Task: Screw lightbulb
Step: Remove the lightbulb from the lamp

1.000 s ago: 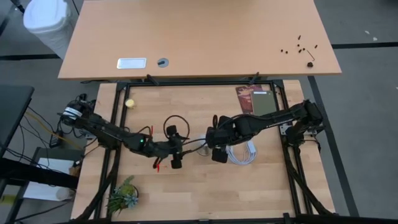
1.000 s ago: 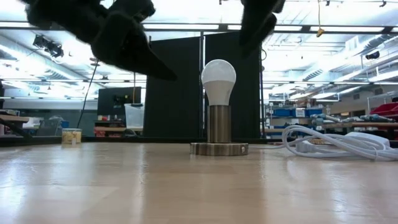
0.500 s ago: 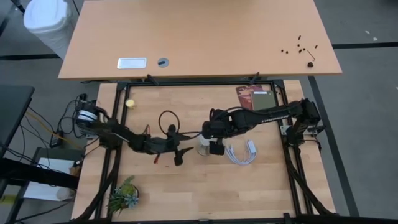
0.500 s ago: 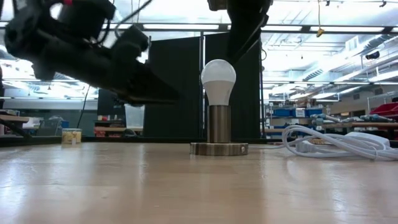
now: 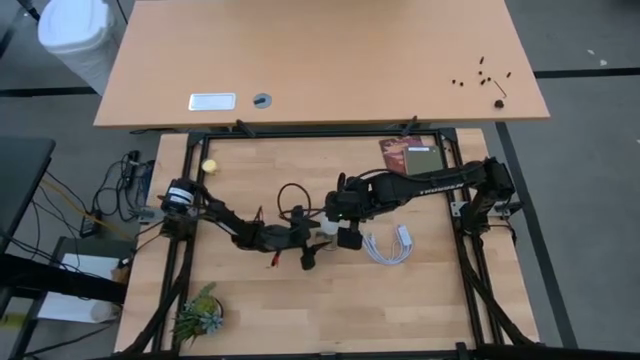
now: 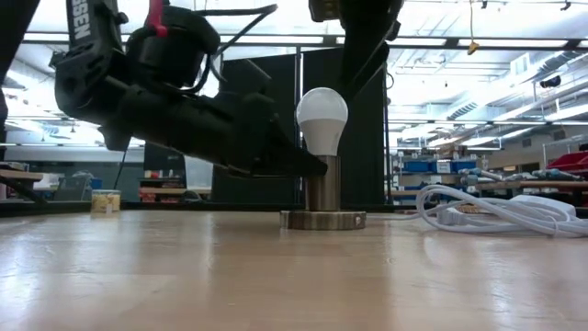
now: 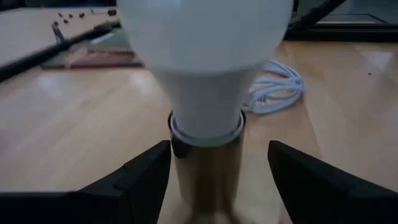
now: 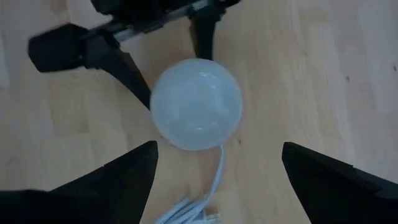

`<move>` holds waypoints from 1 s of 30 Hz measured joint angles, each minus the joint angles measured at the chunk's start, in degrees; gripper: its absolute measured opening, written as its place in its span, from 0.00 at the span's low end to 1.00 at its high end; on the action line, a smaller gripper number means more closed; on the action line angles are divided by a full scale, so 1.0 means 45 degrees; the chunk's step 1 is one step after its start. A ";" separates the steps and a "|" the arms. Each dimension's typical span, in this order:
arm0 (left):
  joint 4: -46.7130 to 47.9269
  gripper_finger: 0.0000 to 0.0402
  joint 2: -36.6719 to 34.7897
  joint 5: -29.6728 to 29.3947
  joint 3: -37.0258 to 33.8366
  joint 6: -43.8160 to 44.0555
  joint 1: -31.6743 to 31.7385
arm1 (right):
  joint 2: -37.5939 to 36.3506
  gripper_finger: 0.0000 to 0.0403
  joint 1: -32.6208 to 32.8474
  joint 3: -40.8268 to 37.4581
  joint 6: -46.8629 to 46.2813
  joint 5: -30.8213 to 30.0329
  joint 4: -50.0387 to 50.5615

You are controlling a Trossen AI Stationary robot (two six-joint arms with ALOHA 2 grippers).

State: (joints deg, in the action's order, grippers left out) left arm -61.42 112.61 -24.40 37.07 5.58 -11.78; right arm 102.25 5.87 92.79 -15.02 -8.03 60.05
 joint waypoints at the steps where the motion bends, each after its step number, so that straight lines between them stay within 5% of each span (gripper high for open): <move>1: -0.0012 0.69 0.0059 -0.0011 0.0091 -0.0166 0.0024 | 0.0052 0.88 0.0014 0.0005 -0.0102 -0.0063 -0.0067; 30: 0.1693 0.59 0.0084 0.0260 0.1041 -0.0582 0.0682 | 0.1042 0.87 0.0344 0.0835 0.0234 -0.0282 -0.0096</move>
State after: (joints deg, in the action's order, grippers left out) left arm -53.80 112.99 -23.22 41.76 2.96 -8.71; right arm 106.94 7.42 96.55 -13.97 -9.30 59.62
